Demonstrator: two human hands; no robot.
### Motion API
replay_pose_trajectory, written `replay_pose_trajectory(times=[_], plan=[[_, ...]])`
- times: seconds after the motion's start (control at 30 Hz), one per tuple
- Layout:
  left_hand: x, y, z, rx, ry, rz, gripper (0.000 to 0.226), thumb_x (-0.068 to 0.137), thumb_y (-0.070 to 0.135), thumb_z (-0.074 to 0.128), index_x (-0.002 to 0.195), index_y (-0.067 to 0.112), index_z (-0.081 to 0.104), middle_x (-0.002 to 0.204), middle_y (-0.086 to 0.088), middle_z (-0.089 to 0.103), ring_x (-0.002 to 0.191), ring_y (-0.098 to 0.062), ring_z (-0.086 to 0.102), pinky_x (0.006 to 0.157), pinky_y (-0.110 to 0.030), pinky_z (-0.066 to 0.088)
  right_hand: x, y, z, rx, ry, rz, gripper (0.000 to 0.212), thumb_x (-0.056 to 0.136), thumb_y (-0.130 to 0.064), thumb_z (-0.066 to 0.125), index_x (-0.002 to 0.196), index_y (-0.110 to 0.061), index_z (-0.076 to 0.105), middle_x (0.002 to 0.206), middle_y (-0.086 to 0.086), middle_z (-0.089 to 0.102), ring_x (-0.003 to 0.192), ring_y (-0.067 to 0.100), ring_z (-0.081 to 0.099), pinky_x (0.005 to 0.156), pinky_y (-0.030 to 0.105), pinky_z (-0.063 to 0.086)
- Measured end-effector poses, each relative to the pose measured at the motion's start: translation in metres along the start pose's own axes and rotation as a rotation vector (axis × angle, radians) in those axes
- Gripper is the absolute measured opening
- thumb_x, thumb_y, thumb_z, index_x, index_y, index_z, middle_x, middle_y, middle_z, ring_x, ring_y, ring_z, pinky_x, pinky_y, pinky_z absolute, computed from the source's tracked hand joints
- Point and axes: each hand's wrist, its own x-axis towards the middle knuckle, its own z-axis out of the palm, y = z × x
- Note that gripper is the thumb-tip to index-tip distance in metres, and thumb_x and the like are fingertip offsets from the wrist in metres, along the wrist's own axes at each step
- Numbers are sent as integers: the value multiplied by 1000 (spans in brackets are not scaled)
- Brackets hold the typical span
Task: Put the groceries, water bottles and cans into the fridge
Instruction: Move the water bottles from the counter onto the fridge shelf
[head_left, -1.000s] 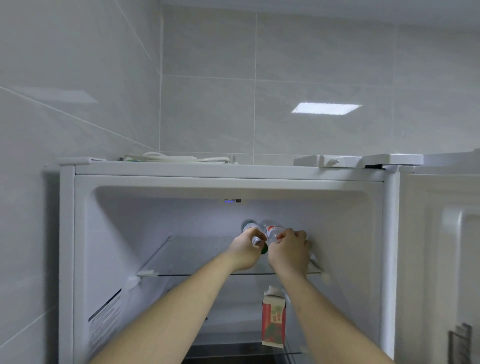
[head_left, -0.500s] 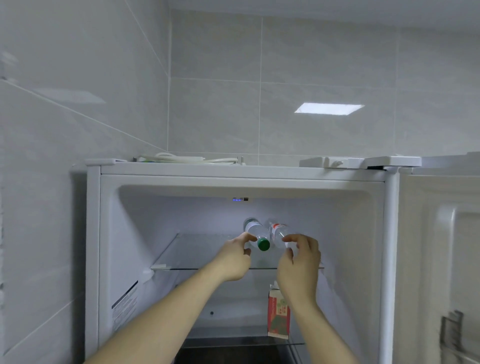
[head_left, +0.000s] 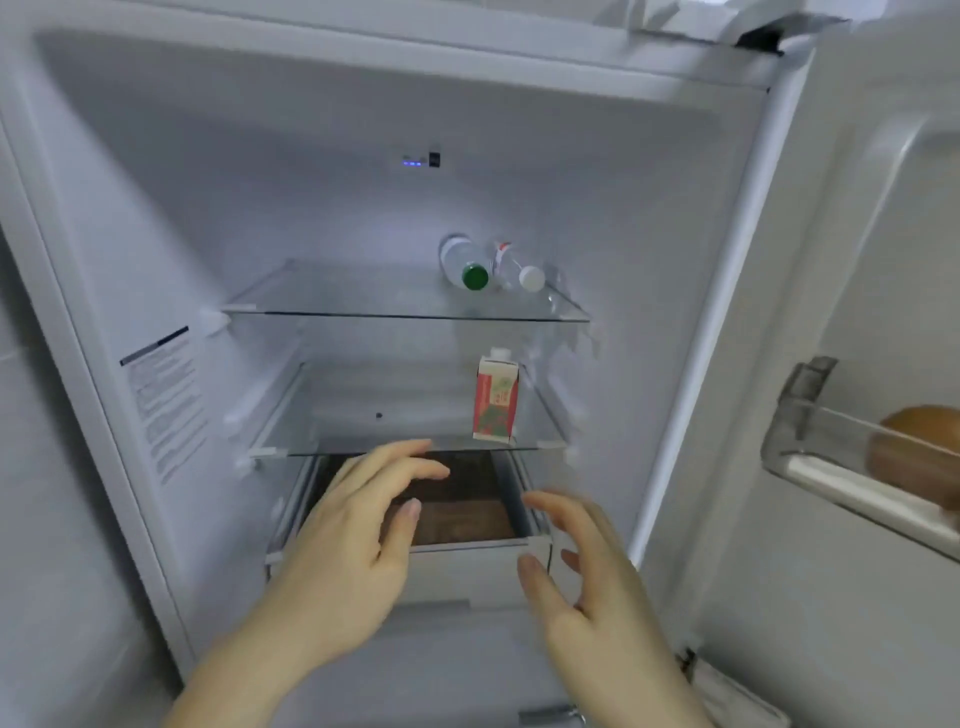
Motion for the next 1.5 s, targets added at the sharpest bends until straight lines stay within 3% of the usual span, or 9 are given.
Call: replay_pose_trajectory(times=[0.17, 0.3, 0.43, 0.53, 0.77, 0.9, 1.2, 1.37, 1.5], plan=[[-32, 4, 26, 2, -193, 26, 40, 97, 12, 58, 123, 43, 59, 144, 35, 40, 138, 6, 35, 110, -6, 19, -64, 11, -9, -70, -37, 84, 45, 97, -24, 61, 132, -51, 51, 148, -37, 35, 137, -9, 38, 111, 23, 40], [-41, 23, 49, -106, -305, 113, 40, 96, 11, 60, 122, 43, 60, 144, 31, 44, 139, -3, 39, 112, -29, 36, -113, 7, -24, -122, 32, 186, 43, 98, -23, 61, 132, -48, 52, 148, -38, 33, 139, -10, 36, 109, 16, 36], [-53, 52, 70, -227, -423, 243, 33, 100, 20, 52, 122, 43, 60, 146, 28, 45, 140, -5, 41, 114, -38, 35, -166, -8, -42, -210, 137, 316, 41, 100, -23, 60, 134, -45, 52, 146, -36, 33, 140, -12, 33, 111, 11, 32], [-72, 82, 78, -333, -480, 337, 35, 94, 22, 52, 122, 40, 63, 144, 25, 48, 135, -2, 45, 112, -21, 31, -211, -27, -55, -253, 214, 442, 40, 101, -24, 58, 133, -48, 52, 147, -38, 31, 138, -15, 31, 106, 7, 32], [-123, 182, 105, -563, -716, 622, 38, 92, 17, 55, 120, 40, 64, 143, 19, 51, 136, -13, 49, 107, -26, 37, -331, -54, -94, -385, 525, 657, 37, 100, -23, 60, 131, -43, 56, 144, -31, 41, 139, -5, 39, 109, 20, 37], [-159, 240, 134, -581, -816, 778, 38, 90, 19, 56, 120, 41, 63, 142, 24, 49, 134, -5, 47, 104, -12, 31, -404, -62, -117, -430, 665, 802, 34, 102, -32, 58, 131, -49, 52, 145, -37, 35, 139, -11, 35, 107, 16, 35], [-276, 407, 200, -638, -958, 1031, 40, 95, 17, 60, 119, 49, 58, 143, 32, 43, 130, 5, 42, 92, -22, 39, -592, -87, -196, -498, 930, 990, 37, 99, -34, 60, 133, -47, 51, 143, -37, 35, 139, -11, 33, 108, 28, 44], [-336, 493, 226, -660, -1021, 1106, 43, 95, 19, 62, 121, 52, 55, 145, 37, 36, 134, 10, 35, 98, -23, 37, -679, -97, -240, -531, 992, 1079, 39, 99, -30, 61, 133, -45, 51, 140, -39, 35, 136, -17, 31, 109, 11, 30], [-371, 550, 243, -675, -1062, 1163, 38, 97, 24, 58, 122, 53, 53, 145, 37, 34, 134, 6, 37, 102, -26, 39, -734, -106, -271, -523, 1048, 1125, 39, 99, -32, 60, 133, -48, 51, 143, -38, 35, 136, -13, 35, 109, 15, 34]])
